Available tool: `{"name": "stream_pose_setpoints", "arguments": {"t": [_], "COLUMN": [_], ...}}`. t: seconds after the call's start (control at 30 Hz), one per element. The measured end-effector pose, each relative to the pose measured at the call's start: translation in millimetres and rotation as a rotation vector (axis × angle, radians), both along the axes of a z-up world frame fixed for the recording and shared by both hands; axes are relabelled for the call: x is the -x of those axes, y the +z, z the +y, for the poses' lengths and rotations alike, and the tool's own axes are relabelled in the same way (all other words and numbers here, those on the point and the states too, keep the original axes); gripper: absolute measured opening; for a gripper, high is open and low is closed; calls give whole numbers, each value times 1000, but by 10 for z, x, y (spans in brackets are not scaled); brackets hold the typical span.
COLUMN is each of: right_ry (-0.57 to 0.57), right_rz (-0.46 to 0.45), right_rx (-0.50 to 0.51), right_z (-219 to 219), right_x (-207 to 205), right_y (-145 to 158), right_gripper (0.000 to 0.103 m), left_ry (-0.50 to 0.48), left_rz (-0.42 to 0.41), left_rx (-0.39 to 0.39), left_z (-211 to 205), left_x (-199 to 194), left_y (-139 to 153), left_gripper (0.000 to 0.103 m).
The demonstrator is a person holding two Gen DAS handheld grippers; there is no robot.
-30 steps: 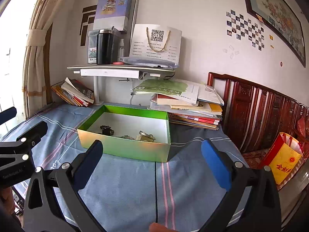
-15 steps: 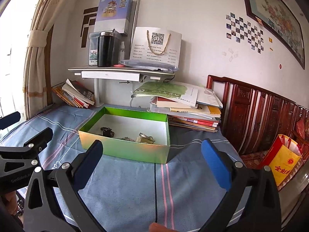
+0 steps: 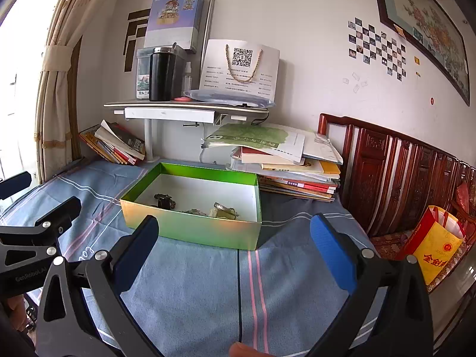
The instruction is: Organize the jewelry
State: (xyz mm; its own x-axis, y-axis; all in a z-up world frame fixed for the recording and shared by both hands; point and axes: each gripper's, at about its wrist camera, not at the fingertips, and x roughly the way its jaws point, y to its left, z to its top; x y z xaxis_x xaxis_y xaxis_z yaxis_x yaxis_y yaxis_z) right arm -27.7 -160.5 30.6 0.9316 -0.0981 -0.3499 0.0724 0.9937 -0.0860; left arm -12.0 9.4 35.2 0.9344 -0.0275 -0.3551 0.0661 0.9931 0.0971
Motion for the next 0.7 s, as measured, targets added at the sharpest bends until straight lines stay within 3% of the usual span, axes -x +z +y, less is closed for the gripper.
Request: {"name": "stream_pose_setpoints", "arguments": {"t": [0.7], "right_ry": [0], "right_rz": [3], "right_rx": [0], "right_z": [-13], "right_x": [-4], "right_y": [-7], "right_gripper": [100], "left_ry": [-10], "left_rz": [10], "left_rx": [4], "left_z": [-13], "left_x": [5], "left_y": [-14], "left_gripper": [99]}}
